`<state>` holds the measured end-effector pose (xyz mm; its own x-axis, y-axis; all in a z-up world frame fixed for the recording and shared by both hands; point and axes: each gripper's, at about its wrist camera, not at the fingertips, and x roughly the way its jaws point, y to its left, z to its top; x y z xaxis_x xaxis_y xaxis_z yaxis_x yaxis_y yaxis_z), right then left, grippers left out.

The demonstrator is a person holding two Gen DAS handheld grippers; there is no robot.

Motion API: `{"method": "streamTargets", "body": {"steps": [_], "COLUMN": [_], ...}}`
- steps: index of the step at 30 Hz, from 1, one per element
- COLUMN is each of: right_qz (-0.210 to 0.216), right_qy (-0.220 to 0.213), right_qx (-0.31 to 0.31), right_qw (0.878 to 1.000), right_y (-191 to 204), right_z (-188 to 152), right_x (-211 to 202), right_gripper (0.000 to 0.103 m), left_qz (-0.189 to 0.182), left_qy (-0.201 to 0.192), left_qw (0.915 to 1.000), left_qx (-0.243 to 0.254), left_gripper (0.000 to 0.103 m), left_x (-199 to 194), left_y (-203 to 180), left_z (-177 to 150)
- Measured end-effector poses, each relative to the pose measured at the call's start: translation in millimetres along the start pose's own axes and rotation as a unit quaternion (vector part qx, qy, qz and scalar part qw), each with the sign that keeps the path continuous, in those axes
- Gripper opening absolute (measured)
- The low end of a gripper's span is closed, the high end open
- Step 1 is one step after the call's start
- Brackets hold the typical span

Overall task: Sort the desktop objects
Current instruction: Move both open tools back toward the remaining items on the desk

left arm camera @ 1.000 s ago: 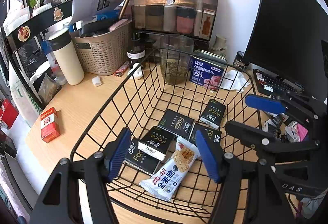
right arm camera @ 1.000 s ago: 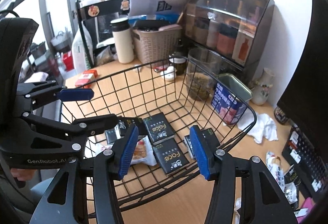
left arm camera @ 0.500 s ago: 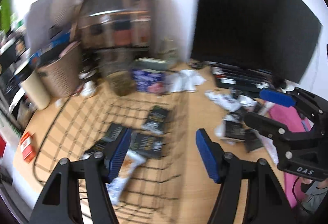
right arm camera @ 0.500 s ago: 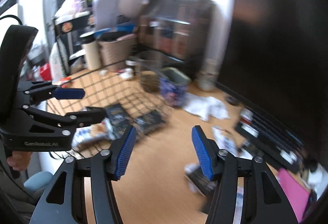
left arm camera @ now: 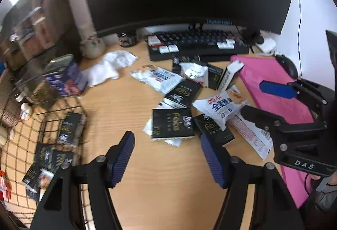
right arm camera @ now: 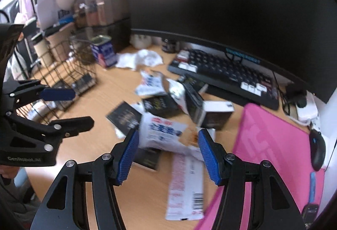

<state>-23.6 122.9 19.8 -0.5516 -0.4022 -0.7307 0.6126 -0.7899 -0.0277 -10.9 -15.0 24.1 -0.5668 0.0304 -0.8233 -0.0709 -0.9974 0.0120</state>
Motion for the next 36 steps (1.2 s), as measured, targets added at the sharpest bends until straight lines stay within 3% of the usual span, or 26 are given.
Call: {"method": "streamTargets", "body": {"steps": [5,9,11,16,19,26,36], "right_qz": [0.018,0.043,0.034,-0.014,-0.043,-0.06,-0.05], "right_qy": [0.025,0.024,0.022,0.024,0.02,0.028,0.05], "right_qx": [0.022,0.039,0.033,0.022,0.033,0.024,-0.011], "right_qw": [0.999,0.998,0.999,0.999,0.998,0.998,0.997], "right_y": [-16.8,-22.3,-22.1,-35.2,-55.6,-70.8,-57.5], "right_z": [-12.3,-13.6,-13.2,-12.6,-7.0,14.7,8.6], "right_x": [21.0,28.0,29.0,31.0,33.6,60.9,80.1], "right_gripper": [0.058,0.065,0.071,0.071,0.071,0.071,0.071], "left_qz": [-0.022,-0.026,-0.026,-0.013,-0.025,-0.062,-0.023], "left_qy": [0.027,0.041,0.042,0.049,0.045,0.054,0.053], "left_qw": [0.9994,0.9988,0.9988,0.9986,0.9987,0.9957,0.998], "left_qx": [0.003,-0.001,-0.006,-0.013,0.008,0.043,0.026], "left_gripper": [0.071,0.071,0.071,0.071,0.071,0.071,0.071], "left_x": [30.8,47.5,52.2,53.5,43.0,38.5,69.0], "left_y": [-5.5,-1.5,2.0,10.8,2.4,-29.9,-24.0], "left_z": [4.5,7.2,8.1,8.8,7.8,5.1,22.7]}}
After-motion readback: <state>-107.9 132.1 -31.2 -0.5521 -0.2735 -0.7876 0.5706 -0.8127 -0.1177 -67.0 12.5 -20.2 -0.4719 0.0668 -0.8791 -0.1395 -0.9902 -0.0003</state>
